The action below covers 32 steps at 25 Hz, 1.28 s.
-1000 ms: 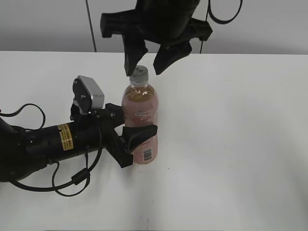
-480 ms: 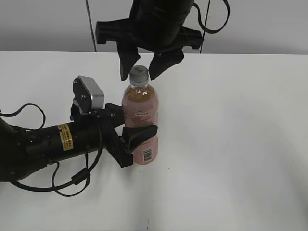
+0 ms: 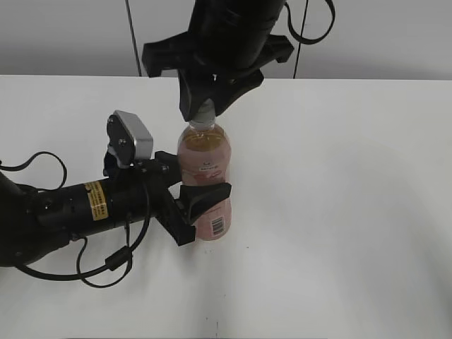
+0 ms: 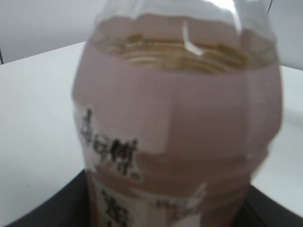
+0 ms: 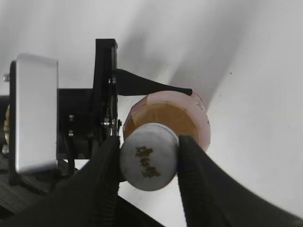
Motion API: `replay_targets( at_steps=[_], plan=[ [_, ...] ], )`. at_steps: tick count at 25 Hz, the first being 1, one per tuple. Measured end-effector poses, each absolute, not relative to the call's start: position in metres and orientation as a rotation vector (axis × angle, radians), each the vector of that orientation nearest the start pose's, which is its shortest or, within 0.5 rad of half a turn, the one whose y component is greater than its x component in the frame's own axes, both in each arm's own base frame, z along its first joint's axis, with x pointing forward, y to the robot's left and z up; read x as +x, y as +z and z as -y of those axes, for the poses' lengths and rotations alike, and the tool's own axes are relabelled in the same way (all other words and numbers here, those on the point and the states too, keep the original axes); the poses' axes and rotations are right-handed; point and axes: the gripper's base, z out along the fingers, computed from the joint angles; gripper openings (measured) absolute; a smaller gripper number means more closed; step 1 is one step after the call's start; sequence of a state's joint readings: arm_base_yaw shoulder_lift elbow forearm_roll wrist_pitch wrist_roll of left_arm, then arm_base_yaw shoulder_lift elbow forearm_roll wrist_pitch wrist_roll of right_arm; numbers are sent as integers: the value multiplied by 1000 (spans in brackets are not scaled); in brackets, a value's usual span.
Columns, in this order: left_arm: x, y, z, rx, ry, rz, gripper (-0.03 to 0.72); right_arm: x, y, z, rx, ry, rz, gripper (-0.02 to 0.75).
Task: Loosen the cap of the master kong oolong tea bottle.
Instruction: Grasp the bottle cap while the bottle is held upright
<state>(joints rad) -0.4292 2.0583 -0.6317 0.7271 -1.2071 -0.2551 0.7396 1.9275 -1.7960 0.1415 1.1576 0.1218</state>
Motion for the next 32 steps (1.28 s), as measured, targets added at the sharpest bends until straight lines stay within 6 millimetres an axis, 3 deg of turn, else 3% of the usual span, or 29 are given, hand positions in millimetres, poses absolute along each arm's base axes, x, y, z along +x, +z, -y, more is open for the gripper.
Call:
replay_targets(
  at_steps=[4, 8, 11, 22, 32],
  plan=[
    [263, 98, 182, 898, -866, -1609, 393, 301, 301, -291, -1358, 310, -2452, 278],
    [262, 98, 182, 908, -865, -1604, 393, 300, 302, -291, -1945, 174, -1981, 275],
    [262, 98, 183, 910, -863, -1603, 386, 301, 302, -290, -2143, 99, -1761, 275],
    [263, 98, 183, 910, -862, -1605, 386, 302, 302, -290, -2237, 41, -1624, 276],
    [263, 98, 182, 900, -868, -1611, 385, 301, 302, -290, -2150, 79, -1748, 423]
  ],
)
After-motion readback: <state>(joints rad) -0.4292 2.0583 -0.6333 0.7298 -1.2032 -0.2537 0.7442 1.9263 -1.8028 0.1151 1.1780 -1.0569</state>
